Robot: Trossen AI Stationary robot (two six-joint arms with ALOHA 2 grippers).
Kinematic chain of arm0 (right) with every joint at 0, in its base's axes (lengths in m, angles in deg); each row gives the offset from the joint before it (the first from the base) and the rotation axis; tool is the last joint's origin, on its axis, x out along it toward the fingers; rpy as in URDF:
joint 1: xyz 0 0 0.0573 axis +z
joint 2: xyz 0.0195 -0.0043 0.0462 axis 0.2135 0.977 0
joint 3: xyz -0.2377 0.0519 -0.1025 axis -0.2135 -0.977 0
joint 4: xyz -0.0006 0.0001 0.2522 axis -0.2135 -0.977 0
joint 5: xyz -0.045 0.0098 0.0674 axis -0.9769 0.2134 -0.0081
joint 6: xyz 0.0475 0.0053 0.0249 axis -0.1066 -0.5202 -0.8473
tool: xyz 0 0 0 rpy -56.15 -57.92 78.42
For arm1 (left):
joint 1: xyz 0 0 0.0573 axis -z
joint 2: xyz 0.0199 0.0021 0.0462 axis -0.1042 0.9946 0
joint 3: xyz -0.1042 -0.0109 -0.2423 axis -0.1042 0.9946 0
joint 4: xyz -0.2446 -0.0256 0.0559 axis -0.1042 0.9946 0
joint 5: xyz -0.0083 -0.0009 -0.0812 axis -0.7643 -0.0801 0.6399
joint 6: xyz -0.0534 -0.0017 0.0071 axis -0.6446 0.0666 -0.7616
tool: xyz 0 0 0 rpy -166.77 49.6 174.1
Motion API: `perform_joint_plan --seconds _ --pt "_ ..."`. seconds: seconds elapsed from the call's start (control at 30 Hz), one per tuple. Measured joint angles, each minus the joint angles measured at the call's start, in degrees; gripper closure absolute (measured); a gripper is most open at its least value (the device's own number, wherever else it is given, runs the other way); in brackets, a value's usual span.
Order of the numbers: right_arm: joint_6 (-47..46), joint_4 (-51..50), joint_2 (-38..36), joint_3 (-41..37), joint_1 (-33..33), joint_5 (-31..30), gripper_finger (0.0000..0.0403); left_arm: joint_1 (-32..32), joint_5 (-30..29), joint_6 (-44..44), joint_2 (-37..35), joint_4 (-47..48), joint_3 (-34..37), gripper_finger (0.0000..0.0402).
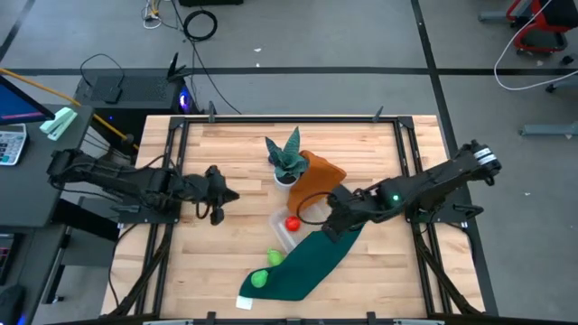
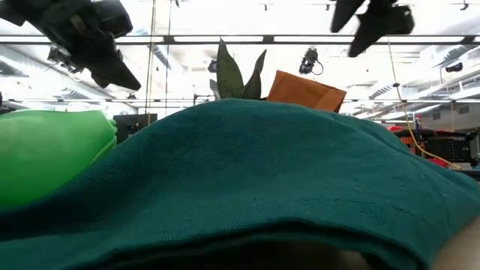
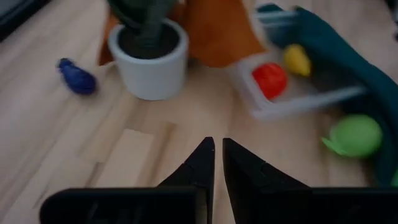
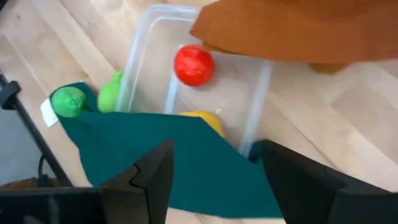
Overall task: Pick and placing Produce into tupperware
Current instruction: Put the violet eggplant into the transparent bin
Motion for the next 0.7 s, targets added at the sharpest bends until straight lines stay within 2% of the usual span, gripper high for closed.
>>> perform_joint_plan --seconds 0.13,0.37,0.7 --pt "-4.47 -4.37 -1.89 0.00 1.11 -3.33 0.0201 -6.34 2.16 -4.07 0.00 -0.17 0.00 0.0359" --pt "-8.10 -7.25 -2.21 -0.02 1.30 -6.89 0.0201 -21.74 17.79 -2.75 0.02 -3.75 0.00 0.0361" --pt "-12.21 -10.84 -1.43 -0.07 1.28 -7.35 0.0201 -44.53 34.90 -2.86 1.21 -9.19 -0.02 0.0366"
